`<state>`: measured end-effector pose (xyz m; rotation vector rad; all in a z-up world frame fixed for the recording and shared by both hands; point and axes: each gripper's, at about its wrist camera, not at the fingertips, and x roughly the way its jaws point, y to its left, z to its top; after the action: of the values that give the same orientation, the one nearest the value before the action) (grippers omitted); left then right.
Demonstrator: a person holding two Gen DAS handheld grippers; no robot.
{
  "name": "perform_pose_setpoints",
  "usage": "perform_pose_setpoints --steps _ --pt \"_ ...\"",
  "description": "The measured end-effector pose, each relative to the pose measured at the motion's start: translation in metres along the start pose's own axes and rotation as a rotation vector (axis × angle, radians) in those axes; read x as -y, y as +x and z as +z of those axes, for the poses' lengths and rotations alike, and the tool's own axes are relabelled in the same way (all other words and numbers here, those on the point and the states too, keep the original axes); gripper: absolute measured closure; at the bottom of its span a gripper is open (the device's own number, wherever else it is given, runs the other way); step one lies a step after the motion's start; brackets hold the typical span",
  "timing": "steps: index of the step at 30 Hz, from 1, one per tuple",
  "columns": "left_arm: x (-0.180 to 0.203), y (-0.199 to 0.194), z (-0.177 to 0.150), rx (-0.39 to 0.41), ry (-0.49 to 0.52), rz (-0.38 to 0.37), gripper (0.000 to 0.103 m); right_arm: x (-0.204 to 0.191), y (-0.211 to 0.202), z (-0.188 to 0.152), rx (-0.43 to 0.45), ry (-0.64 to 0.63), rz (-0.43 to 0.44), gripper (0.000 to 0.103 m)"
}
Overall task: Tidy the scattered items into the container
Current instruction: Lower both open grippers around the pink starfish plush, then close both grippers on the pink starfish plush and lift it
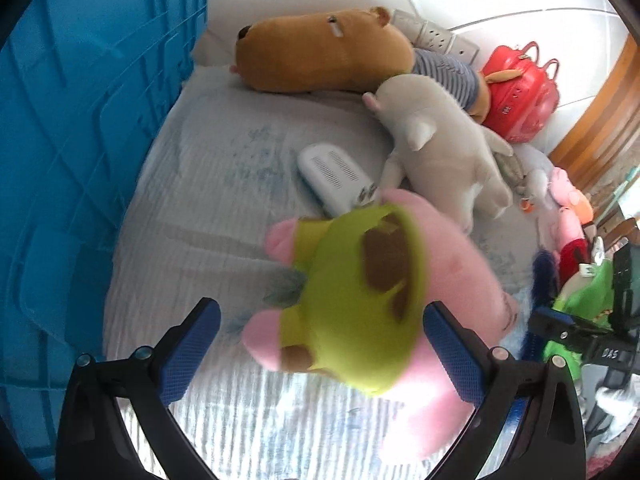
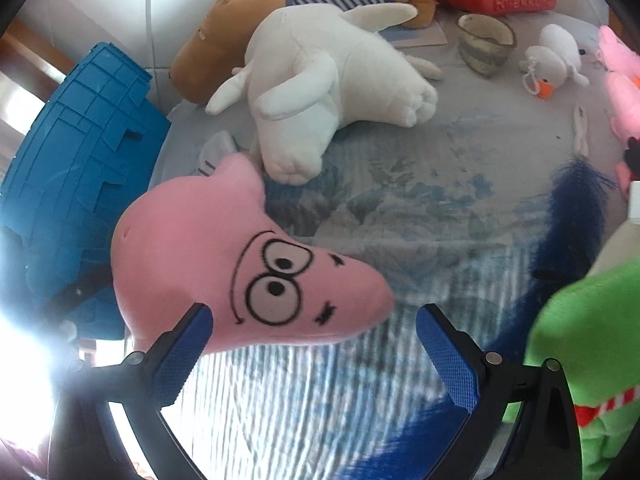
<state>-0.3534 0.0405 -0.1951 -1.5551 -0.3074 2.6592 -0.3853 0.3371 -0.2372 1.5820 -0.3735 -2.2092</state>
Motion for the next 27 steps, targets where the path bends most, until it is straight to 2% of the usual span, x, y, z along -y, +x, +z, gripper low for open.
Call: perform_pose_setpoints --steps 2,6,9,13,18,22,25,27 --pt "0.010 0.002 0.004 0.000 0.022 -0.023 0.000 -0.002 -0.001 -0.001 0.001 -0.017 0.015 0.000" --pt "0.028 0.028 0.001 -0.065 0.061 -0.039 0.000 -0.006 0.008 -0.003 -0.019 -0.040 0.036 0.000" --pt "0.027 0.041 -0.002 -0.073 0.006 -0.095 0.000 -0.008 0.016 -0.007 -0.040 -0.058 0.056 0.000" --pt "0.021 0.048 -0.002 -0.085 -0.032 -0.130 0.000 -0.006 0.028 -0.007 -0.062 -0.060 0.060 0.000" --pt "0.027 0.049 -0.004 -0.074 -0.010 -0.120 0.000 -0.003 0.046 -0.005 -0.084 -0.080 0.077 0.000" --pt "0.025 0.049 -0.002 -0.066 -0.016 -0.126 0.000 0.002 0.050 -0.004 -0.076 -0.099 0.124 0.000" --pt "0.023 0.051 0.000 -0.062 -0.021 -0.128 0.000 0.013 0.055 -0.003 -0.076 -0.054 0.174 0.000" --pt "0.023 0.051 0.002 -0.066 -0.022 -0.130 0.000 0.017 0.053 -0.004 -0.059 -0.035 0.164 0.000"
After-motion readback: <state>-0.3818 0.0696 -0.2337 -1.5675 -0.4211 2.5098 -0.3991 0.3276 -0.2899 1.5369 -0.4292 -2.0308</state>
